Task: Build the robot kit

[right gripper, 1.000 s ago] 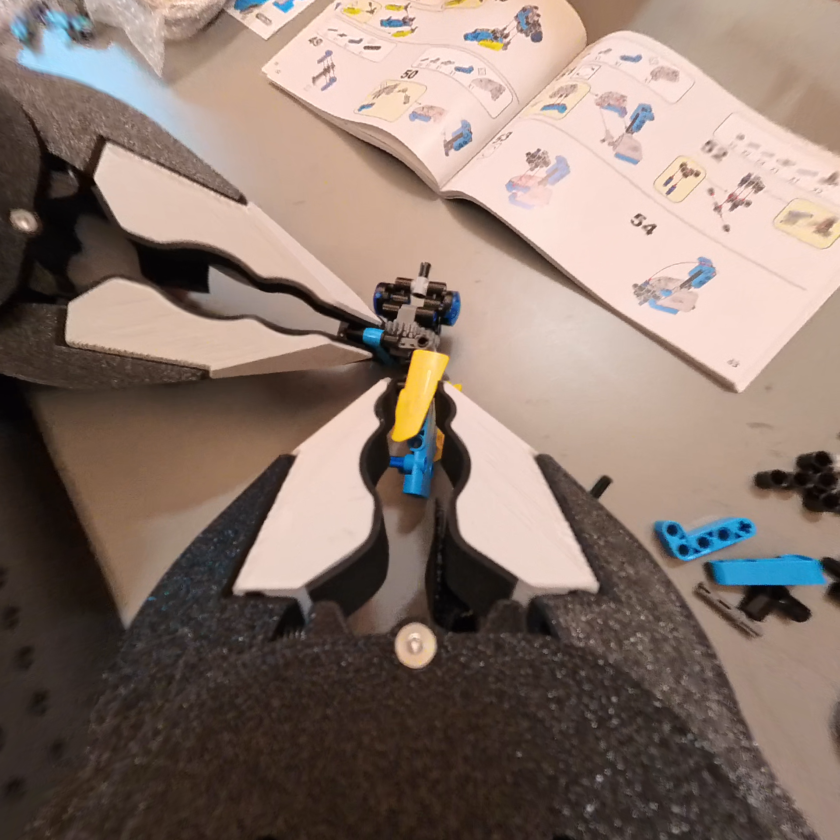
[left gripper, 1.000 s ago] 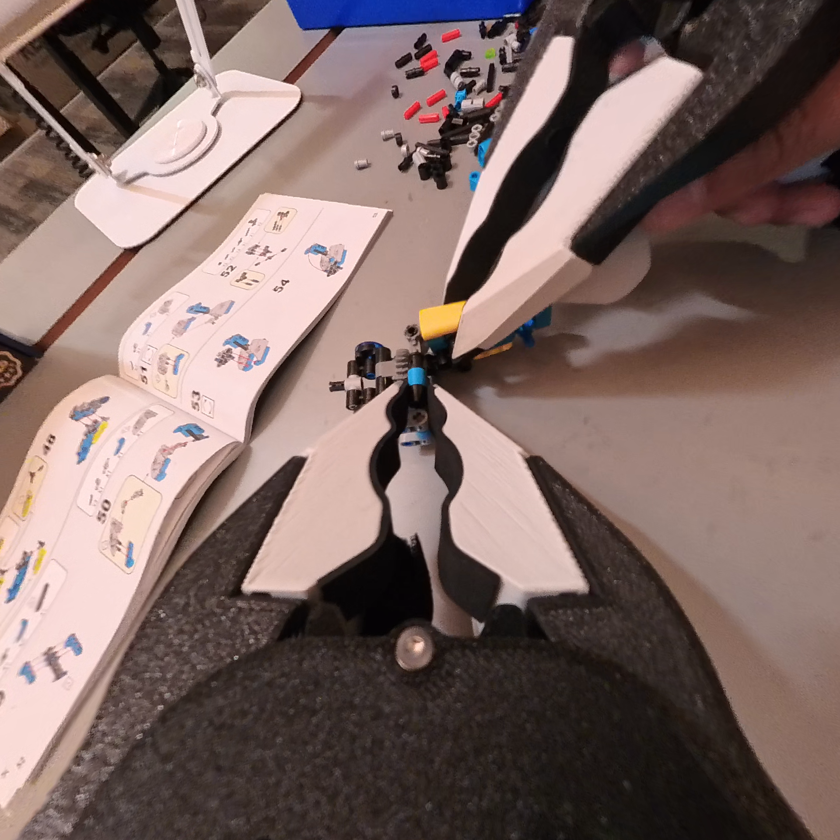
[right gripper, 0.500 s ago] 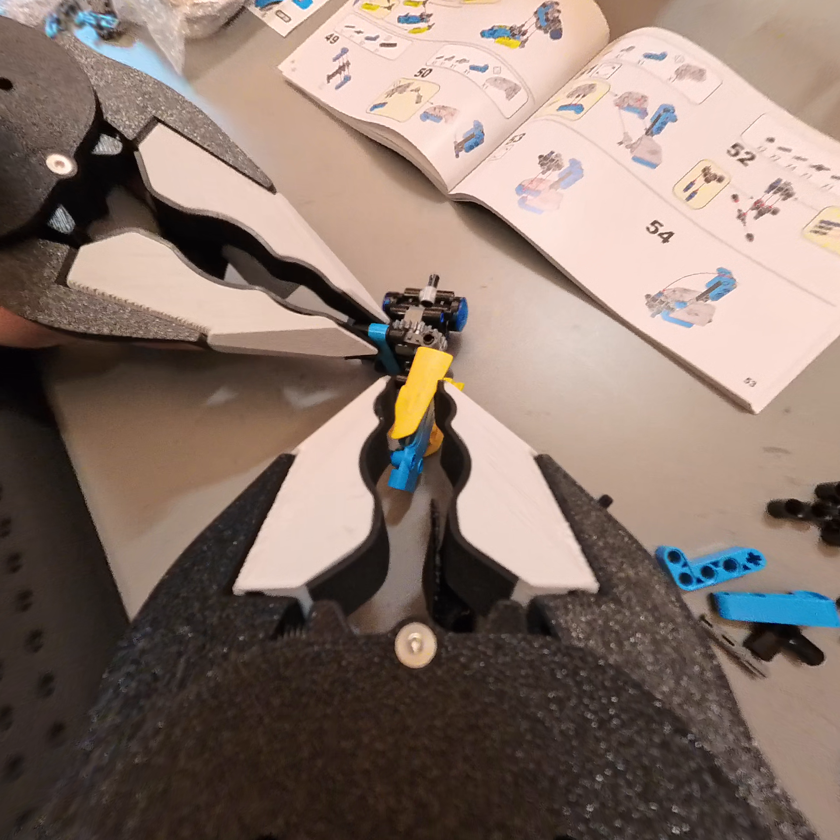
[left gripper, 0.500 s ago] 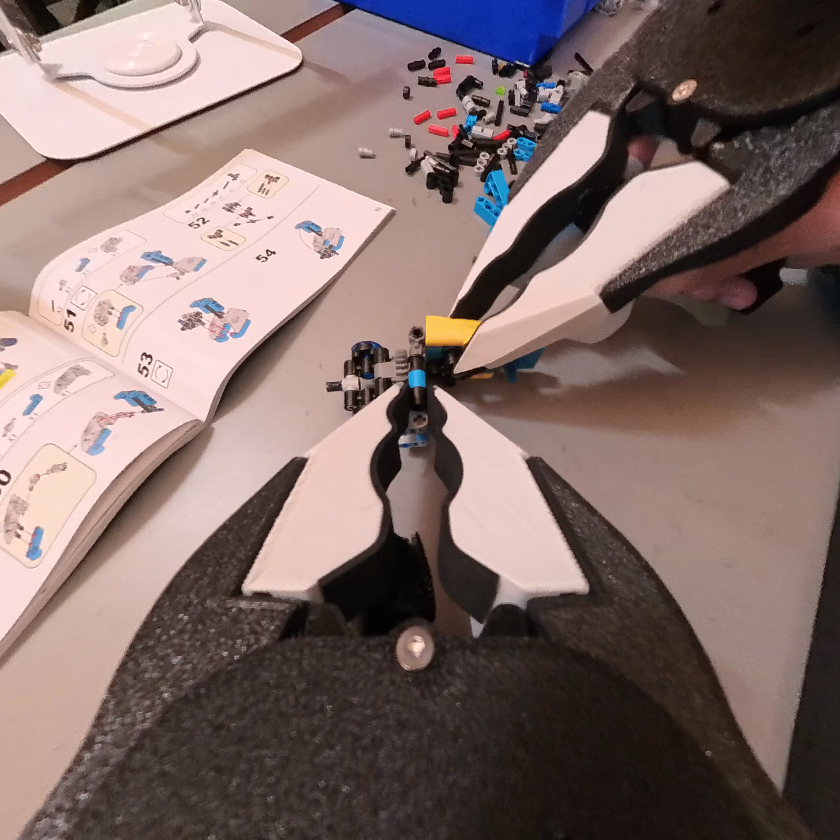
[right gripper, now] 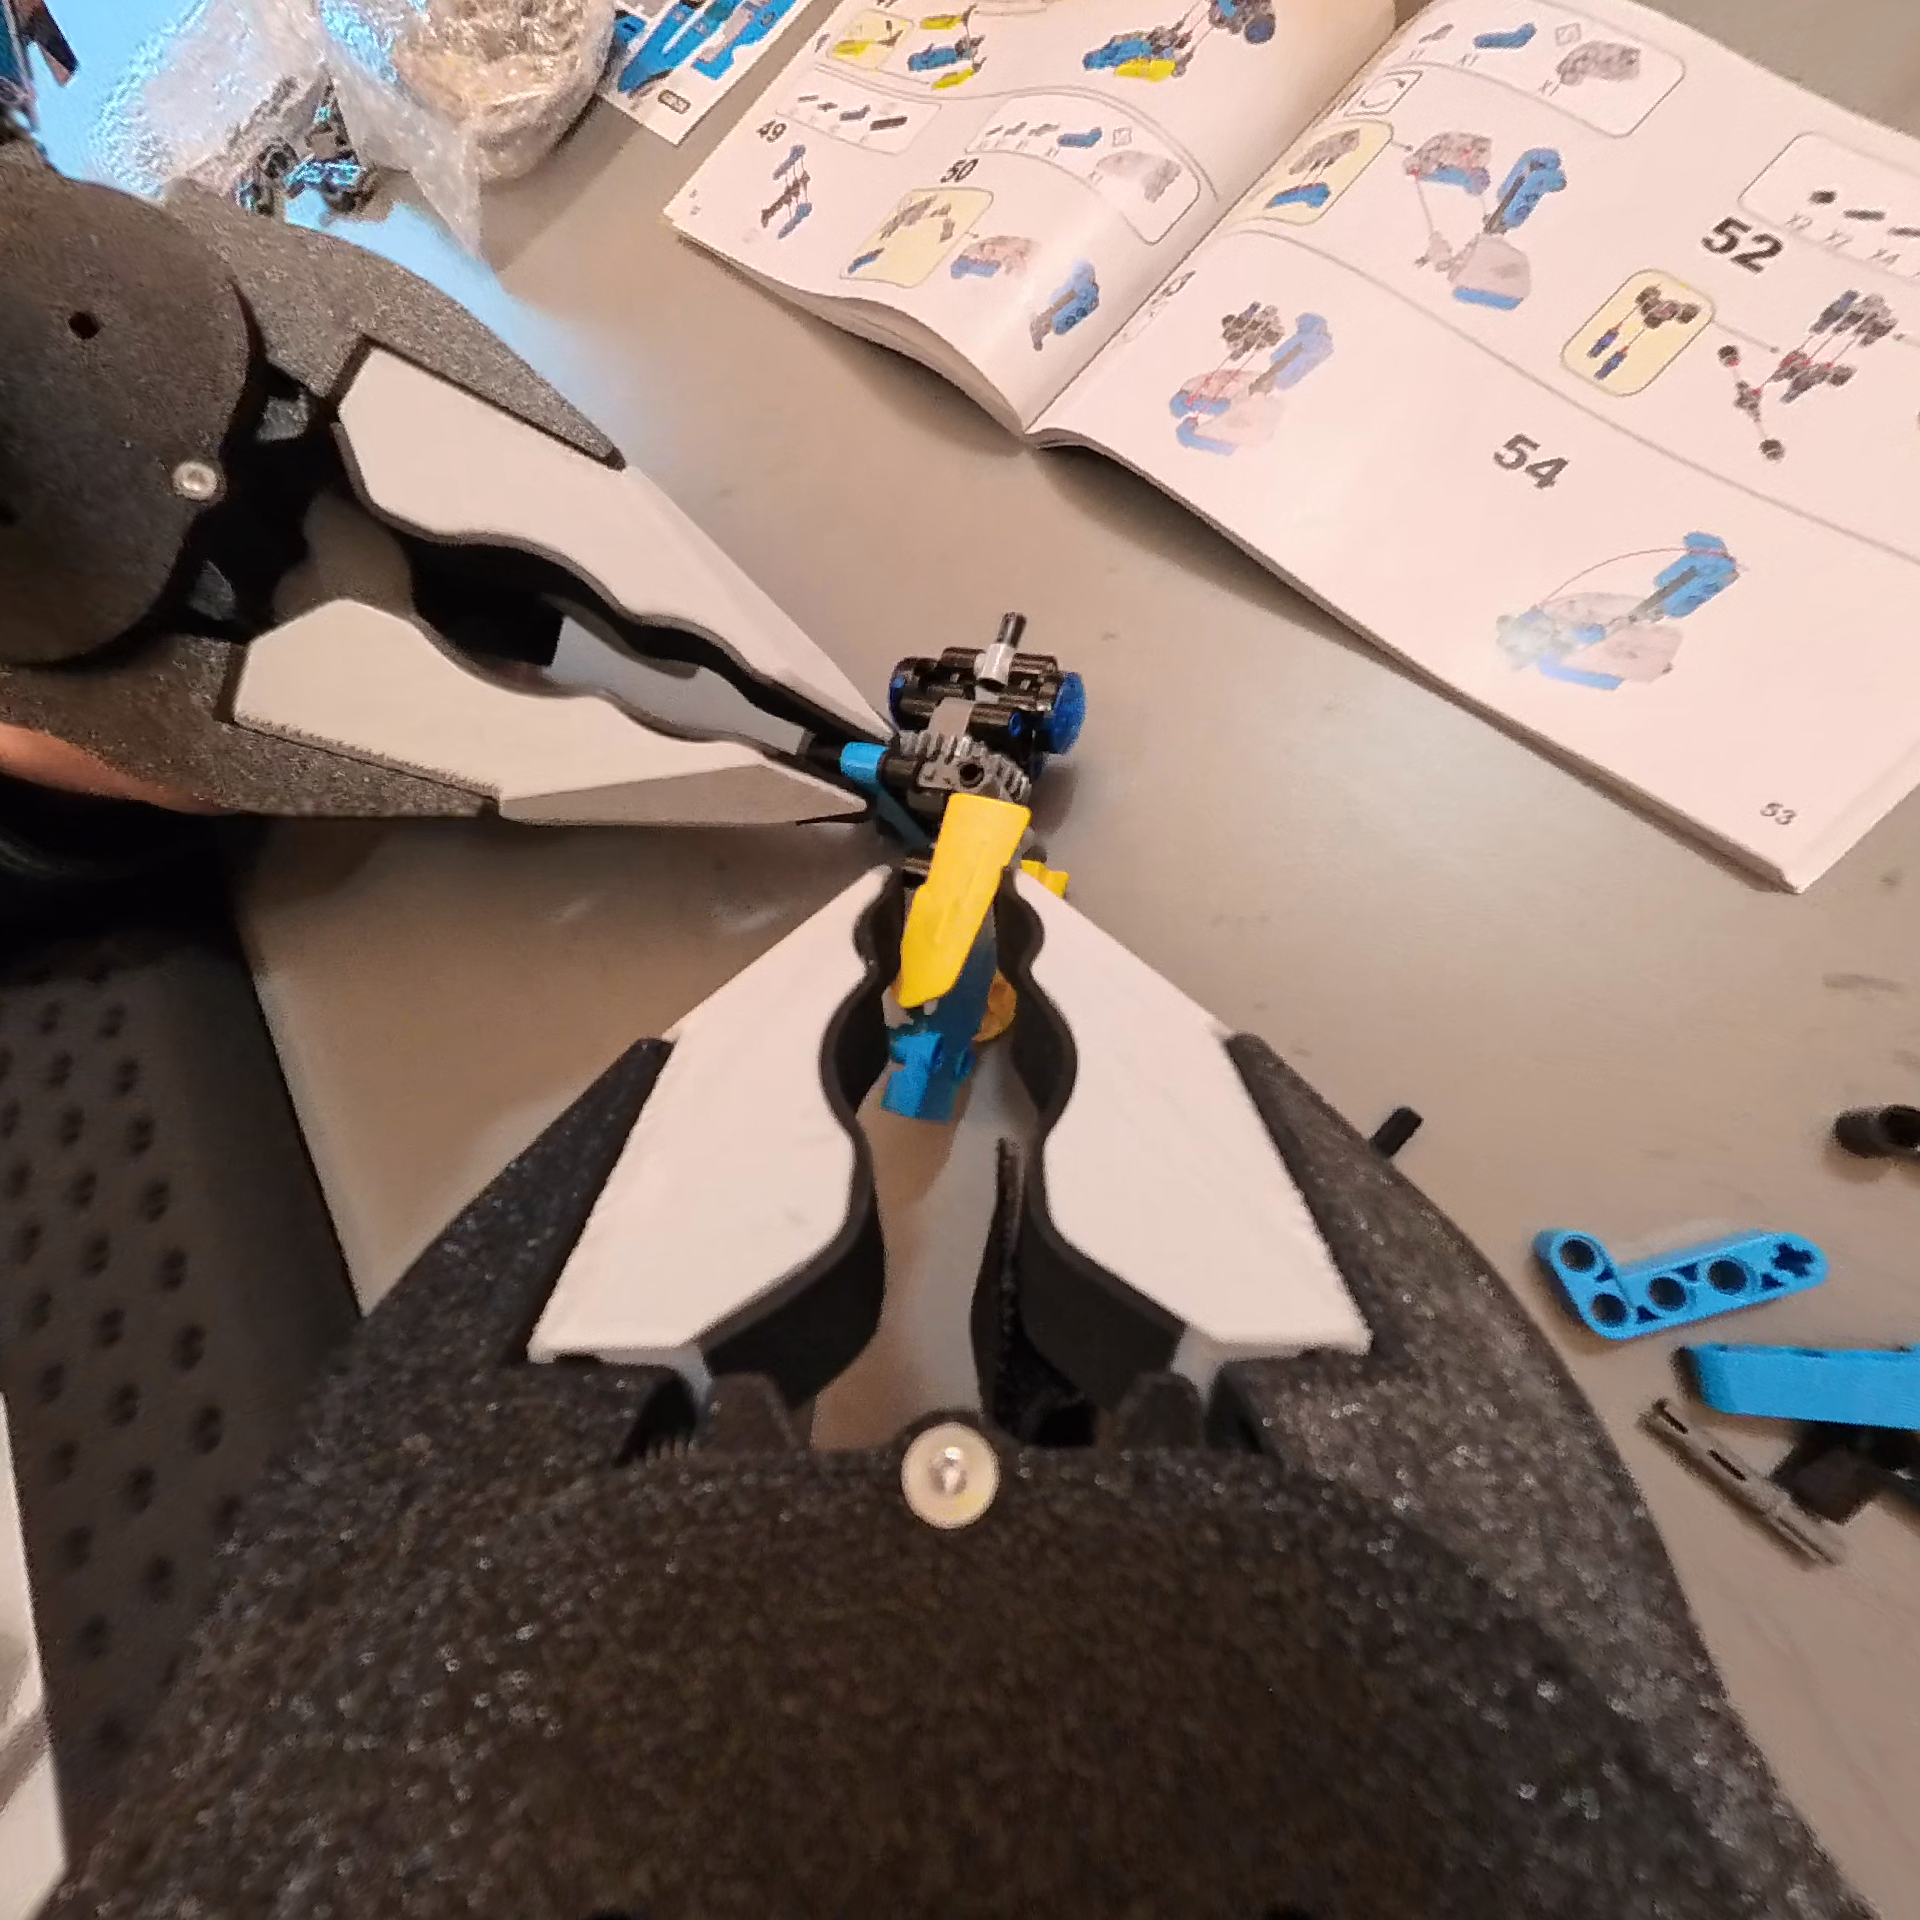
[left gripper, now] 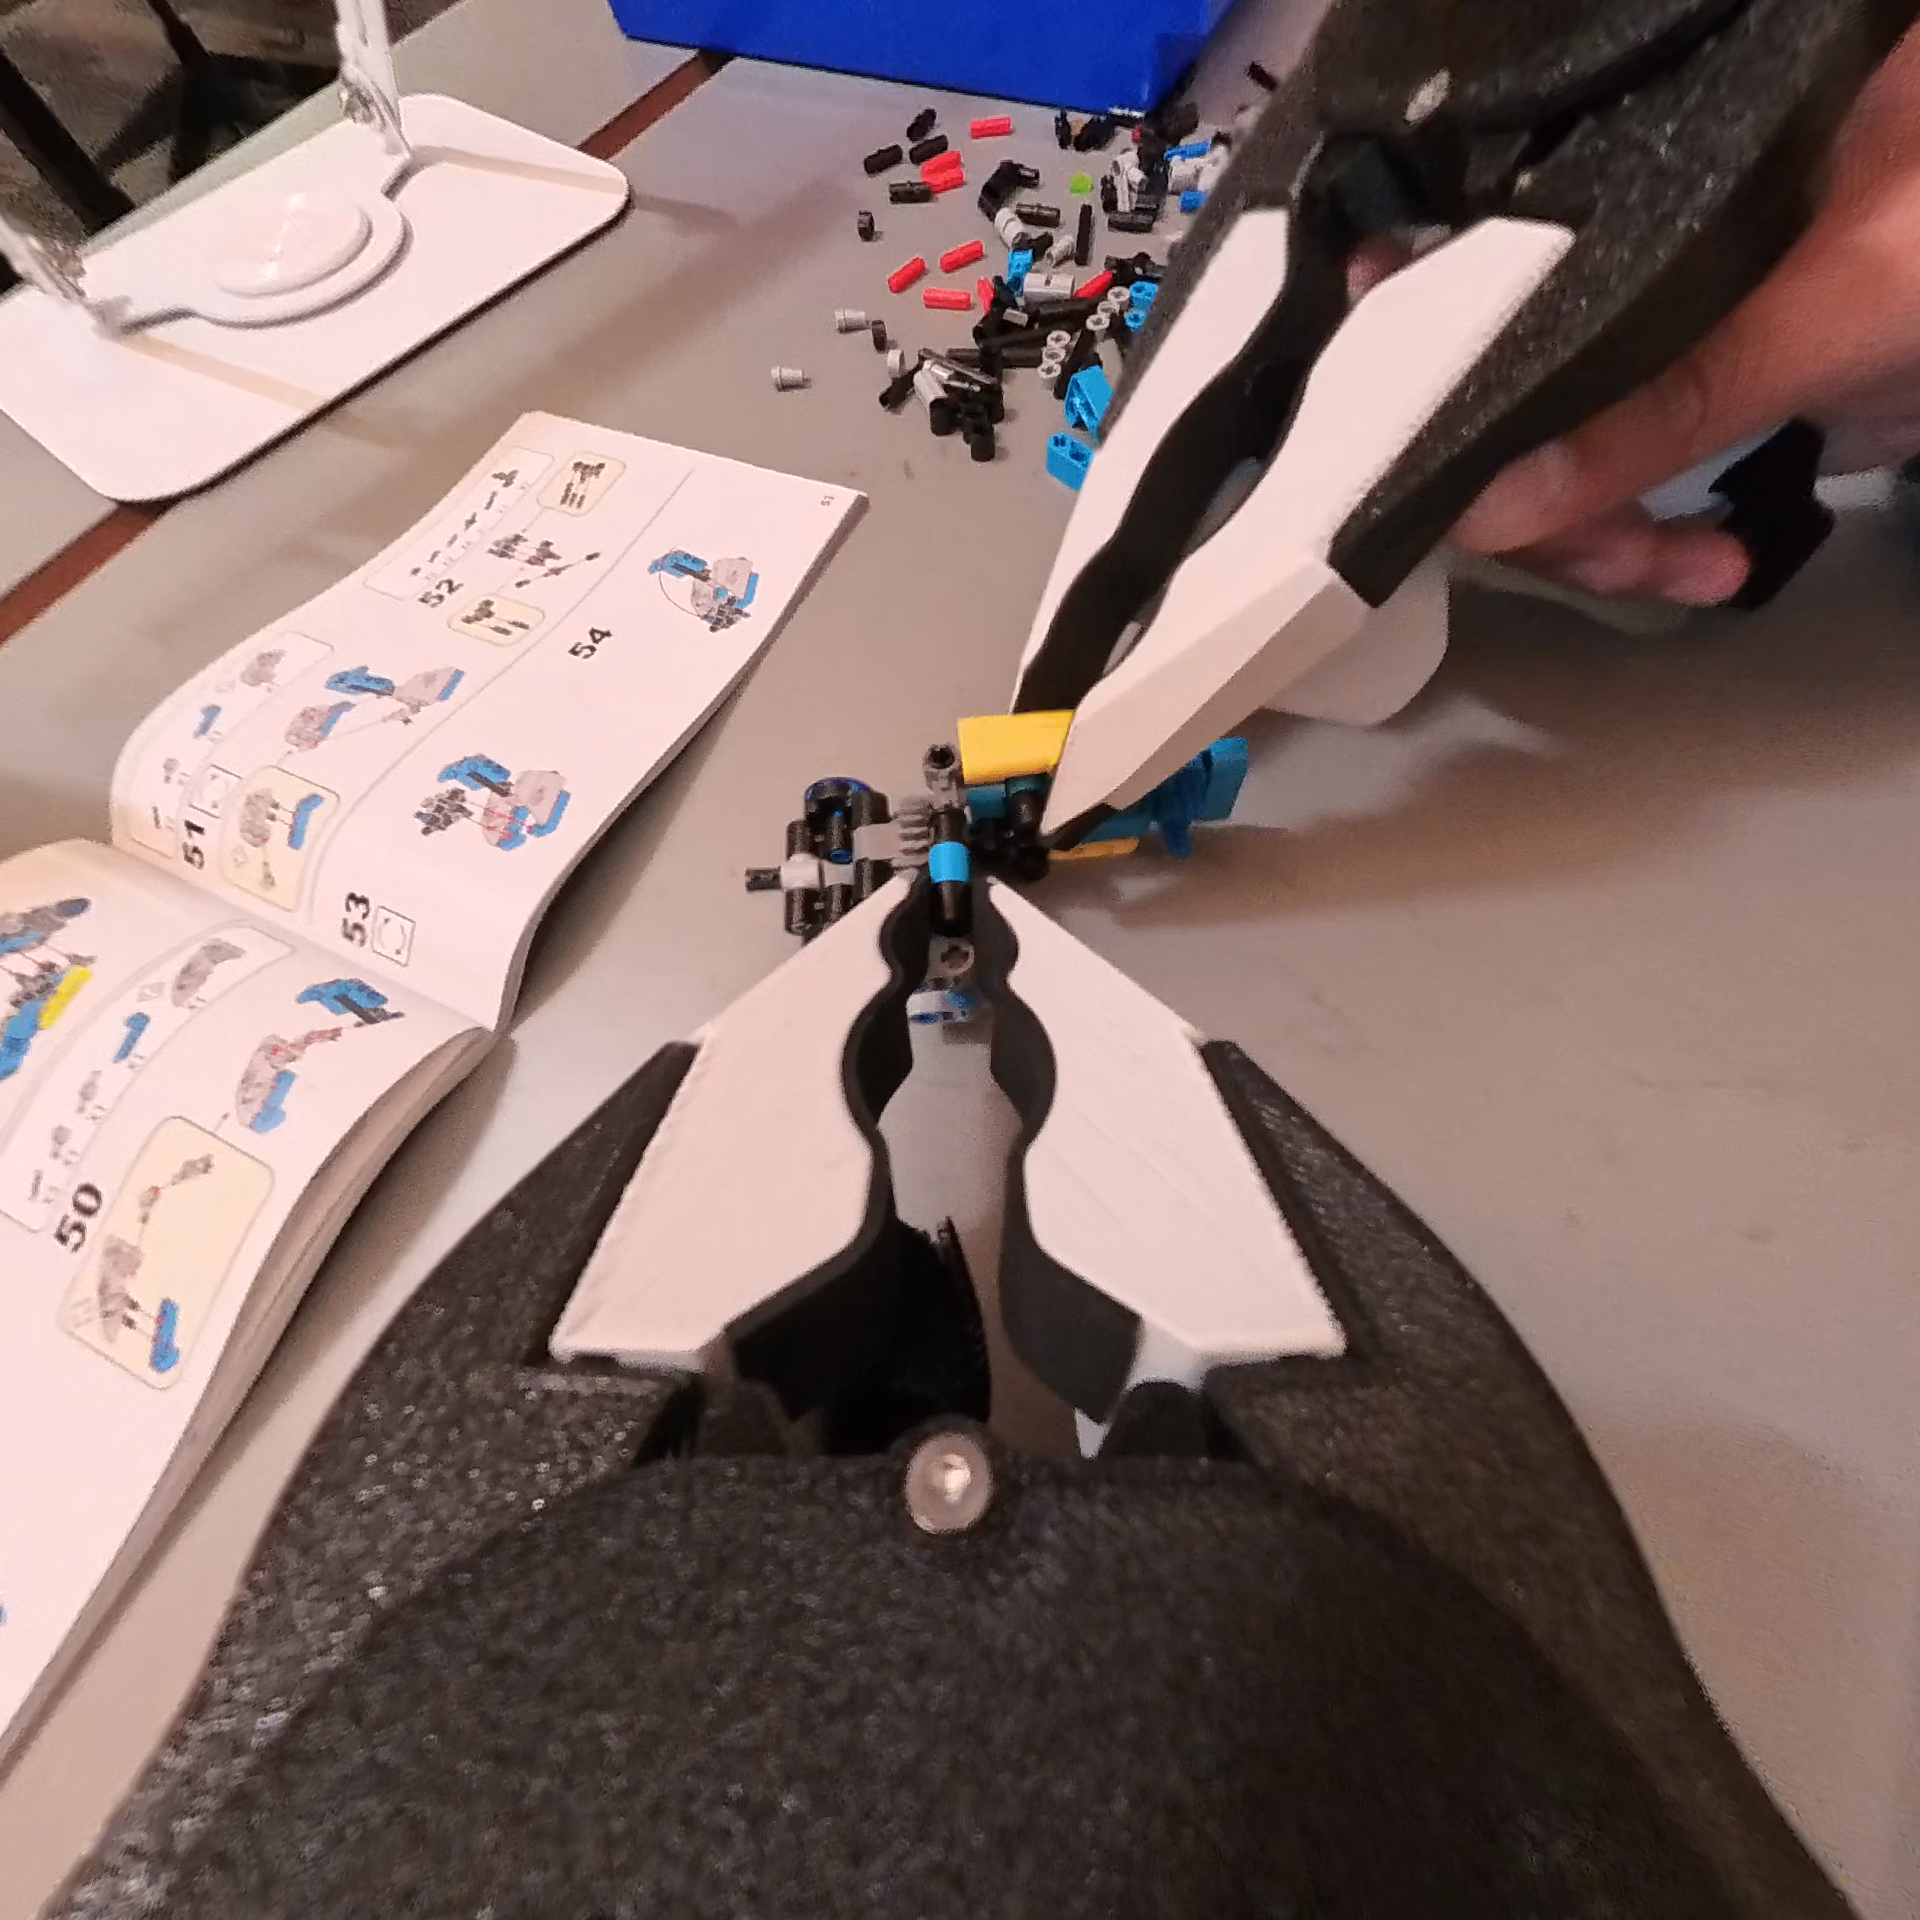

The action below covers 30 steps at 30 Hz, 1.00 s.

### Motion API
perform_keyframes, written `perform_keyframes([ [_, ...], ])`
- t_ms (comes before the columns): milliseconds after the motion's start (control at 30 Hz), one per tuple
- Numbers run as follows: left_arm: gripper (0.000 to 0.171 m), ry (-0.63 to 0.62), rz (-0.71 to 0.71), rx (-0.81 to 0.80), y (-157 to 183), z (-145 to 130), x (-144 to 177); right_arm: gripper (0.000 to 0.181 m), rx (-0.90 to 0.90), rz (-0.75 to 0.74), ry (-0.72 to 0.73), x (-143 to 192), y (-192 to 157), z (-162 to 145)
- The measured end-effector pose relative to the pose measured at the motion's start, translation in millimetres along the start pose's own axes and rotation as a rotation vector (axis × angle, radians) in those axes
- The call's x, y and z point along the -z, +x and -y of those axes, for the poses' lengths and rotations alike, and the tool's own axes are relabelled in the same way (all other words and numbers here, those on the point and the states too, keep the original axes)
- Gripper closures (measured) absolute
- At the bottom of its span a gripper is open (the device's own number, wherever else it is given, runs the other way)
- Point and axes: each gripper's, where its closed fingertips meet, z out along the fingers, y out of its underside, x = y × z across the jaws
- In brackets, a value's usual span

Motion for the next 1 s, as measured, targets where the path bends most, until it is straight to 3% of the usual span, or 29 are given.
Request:
perform_keyframes([
  [233, 0.164, 0.003, -0.035, 0.034, -2.4, -1.2, 0.9, 0.155, 0.011, -0.006, 0.027, 4.8, 3.7, 0.7],
  [600, 0.165, 0.017, -0.122, -0.060, -1.3, -10.8, 16.4, 0.164, 0.088, -0.112, 0.026, 10.8, 10.1, -6.9],
  [767, 0.164, 0.011, -0.137, -0.112, -2.8, -16.7, 23.5, 0.166, 0.129, -0.151, 0.094, 18.6, 9.2, 6.4],
  [1000, 0.163, 0.001, -0.160, -0.065, -14.1, -26.1, 40.4, 0.167, 0.065, -0.090, 0.182, 28.8, 3.1, 19.8],
])
